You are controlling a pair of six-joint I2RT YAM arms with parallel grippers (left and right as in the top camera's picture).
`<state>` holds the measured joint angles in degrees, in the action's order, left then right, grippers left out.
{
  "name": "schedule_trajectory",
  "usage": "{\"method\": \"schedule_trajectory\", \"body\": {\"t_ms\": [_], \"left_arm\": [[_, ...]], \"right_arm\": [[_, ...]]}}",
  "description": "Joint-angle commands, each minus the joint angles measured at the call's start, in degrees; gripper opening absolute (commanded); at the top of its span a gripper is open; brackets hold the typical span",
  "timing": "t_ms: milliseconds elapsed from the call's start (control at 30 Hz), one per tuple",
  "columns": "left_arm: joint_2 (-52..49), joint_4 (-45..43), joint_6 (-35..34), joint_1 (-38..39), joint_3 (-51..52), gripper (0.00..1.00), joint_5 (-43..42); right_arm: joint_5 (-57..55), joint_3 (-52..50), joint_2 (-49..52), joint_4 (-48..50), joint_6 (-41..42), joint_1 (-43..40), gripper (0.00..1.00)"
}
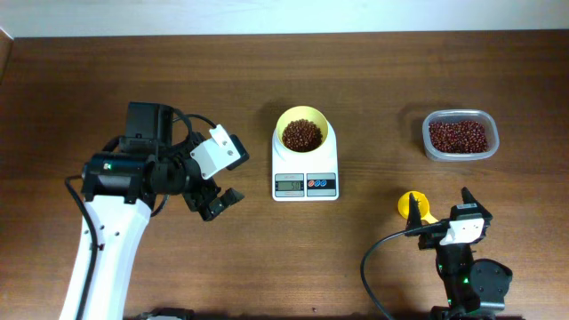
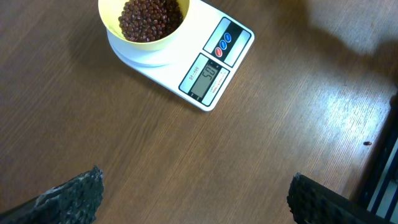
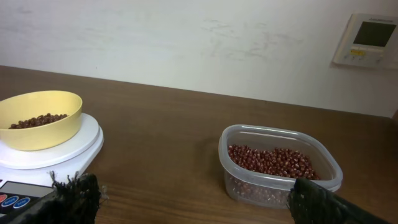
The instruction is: Scoop item into bowl and weigh 50g on scale
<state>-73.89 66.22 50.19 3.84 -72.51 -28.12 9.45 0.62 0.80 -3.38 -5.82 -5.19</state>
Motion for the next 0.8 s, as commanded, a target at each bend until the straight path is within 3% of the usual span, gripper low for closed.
{"method": "schedule_trajectory", "body": {"t_ms": [0, 600, 767], "left_arm": [[-0.2, -0.1, 1.1, -0.1, -0.5, 0.99, -1.0], [-0.2, 0.6, 1.0, -0.1, -0.5, 0.99, -1.0], [0.2, 5.3, -11.8, -1.2, -0.5, 0.99, 0.0]], "right_arm": [[-0.9, -0.3, -0.2, -0.5, 0.3, 0.3, 0.99], [-0.9, -0.3, -0.2, -0.5, 0.3, 0.3, 0.99], [-0.9, -0.3, -0.2, -0.5, 0.3, 0.3, 0.99]]}}
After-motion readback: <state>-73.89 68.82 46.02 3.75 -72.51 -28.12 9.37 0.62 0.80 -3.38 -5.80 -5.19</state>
